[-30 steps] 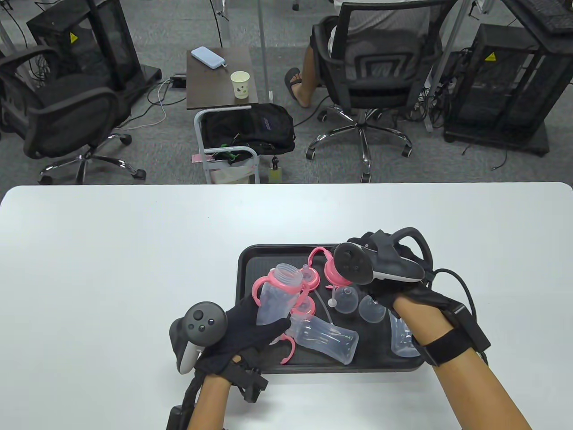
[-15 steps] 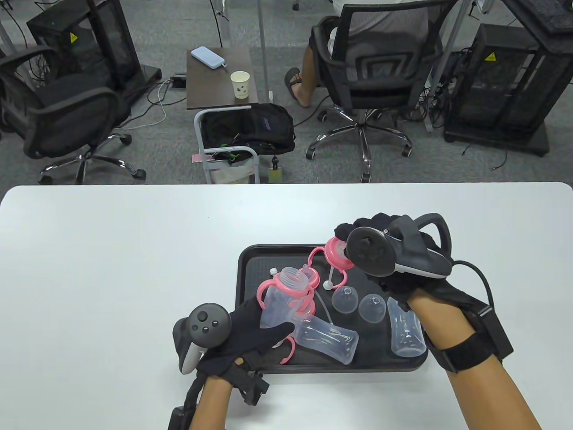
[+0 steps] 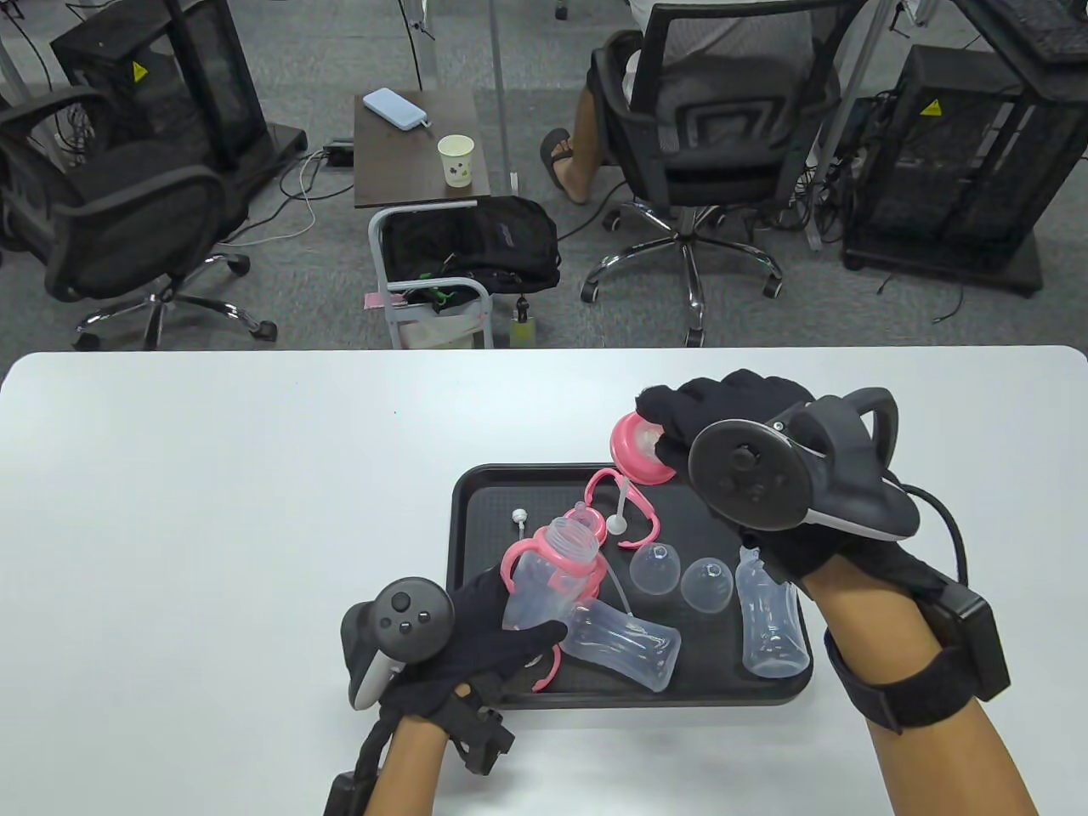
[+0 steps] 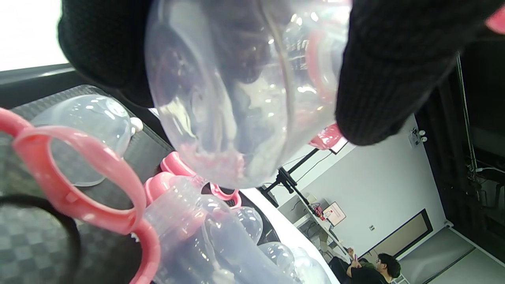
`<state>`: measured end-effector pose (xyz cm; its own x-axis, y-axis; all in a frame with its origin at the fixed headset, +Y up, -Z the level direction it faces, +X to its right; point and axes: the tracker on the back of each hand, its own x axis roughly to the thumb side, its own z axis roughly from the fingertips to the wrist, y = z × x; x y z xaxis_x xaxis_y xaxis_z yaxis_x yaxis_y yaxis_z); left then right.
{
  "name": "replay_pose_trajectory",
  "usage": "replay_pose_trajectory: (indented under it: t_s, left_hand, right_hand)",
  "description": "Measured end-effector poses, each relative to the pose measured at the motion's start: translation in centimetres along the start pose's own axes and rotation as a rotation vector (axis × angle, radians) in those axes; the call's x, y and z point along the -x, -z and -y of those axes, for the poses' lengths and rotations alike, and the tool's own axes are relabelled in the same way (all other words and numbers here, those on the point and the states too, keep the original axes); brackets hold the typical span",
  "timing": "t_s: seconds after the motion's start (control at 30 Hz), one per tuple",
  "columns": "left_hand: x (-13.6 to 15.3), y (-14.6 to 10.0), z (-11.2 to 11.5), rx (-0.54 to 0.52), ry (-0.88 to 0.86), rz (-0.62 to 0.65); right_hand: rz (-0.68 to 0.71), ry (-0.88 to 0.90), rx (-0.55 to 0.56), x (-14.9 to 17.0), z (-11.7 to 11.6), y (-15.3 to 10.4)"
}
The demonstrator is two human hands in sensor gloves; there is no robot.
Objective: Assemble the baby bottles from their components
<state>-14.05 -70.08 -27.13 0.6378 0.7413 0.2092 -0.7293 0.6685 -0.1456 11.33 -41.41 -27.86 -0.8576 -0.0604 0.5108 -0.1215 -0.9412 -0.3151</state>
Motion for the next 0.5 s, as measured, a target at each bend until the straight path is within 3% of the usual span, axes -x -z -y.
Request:
replay_pose_trajectory:
  t_s: [0.23,0.5]
  left_hand:
    - [-0.2,0.1,0.3,0.01,0.006,0.017]
    - [0.2,0.0,-0.2,0.015,-0.088,0.057]
  right_hand:
    - [0.064,-0.007,-0.005,-2.3,0.3,0.0]
    - [0.107,-0.04,-0.064,-3.9,-1.8,0.4]
